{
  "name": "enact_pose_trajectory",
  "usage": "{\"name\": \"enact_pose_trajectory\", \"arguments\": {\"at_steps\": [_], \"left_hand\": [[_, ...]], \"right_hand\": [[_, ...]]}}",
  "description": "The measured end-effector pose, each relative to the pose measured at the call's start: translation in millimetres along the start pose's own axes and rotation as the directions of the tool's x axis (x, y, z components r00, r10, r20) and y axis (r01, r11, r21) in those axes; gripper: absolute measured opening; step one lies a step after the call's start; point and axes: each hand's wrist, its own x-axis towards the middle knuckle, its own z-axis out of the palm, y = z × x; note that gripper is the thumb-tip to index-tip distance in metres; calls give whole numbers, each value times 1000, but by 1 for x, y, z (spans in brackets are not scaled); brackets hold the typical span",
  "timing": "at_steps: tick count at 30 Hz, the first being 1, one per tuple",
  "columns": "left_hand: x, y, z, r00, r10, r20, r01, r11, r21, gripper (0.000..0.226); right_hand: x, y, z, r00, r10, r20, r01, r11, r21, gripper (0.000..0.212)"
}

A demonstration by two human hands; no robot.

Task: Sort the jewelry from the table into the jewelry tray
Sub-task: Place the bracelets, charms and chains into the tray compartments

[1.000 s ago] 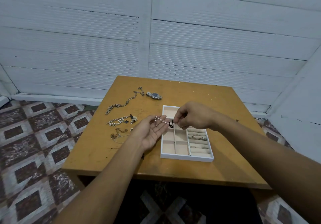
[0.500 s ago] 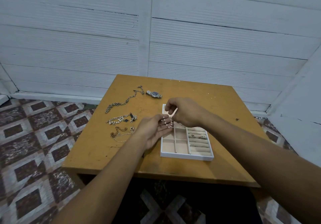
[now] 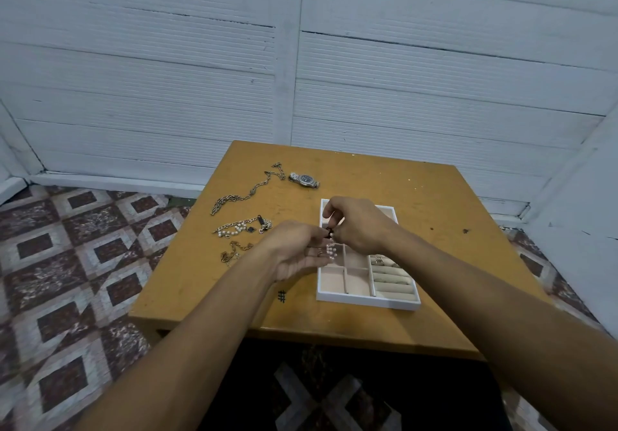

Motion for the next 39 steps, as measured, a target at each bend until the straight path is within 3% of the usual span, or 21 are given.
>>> {"name": "enact_pose_trajectory", "arguments": {"at_steps": [12, 18, 24, 28, 34, 39], "left_hand": [[-4, 0, 8, 1000, 5, -17, -4, 998, 57, 20], [-12, 0, 2, 996, 76, -49, -61, 966, 253, 12], [-21, -8, -23, 919, 380, -106, -225, 726, 650, 25], [-30, -13, -48, 831, 536, -148, -223, 564, 795, 30], [-40, -22, -92, 746, 638, -191, -146, 437, 888, 29], [-43, -34, -129, 746, 623, -233, -14, 365, 931, 35]], "right_hand": [[-2, 8, 6, 1000, 13, -21, -13, 1000, -20, 31], [0, 10, 5, 1000, -2, -11, 2, 1000, -27, 30], [4, 3, 12, 1000, -15, -12, 16, 1000, 4, 21], [10, -6, 23, 999, -38, -5, 38, 999, 24, 23], [30, -23, 44, 998, -60, 17, 59, 998, 21, 21], [57, -47, 68, 988, -150, 22, 151, 987, -48, 17]]}}
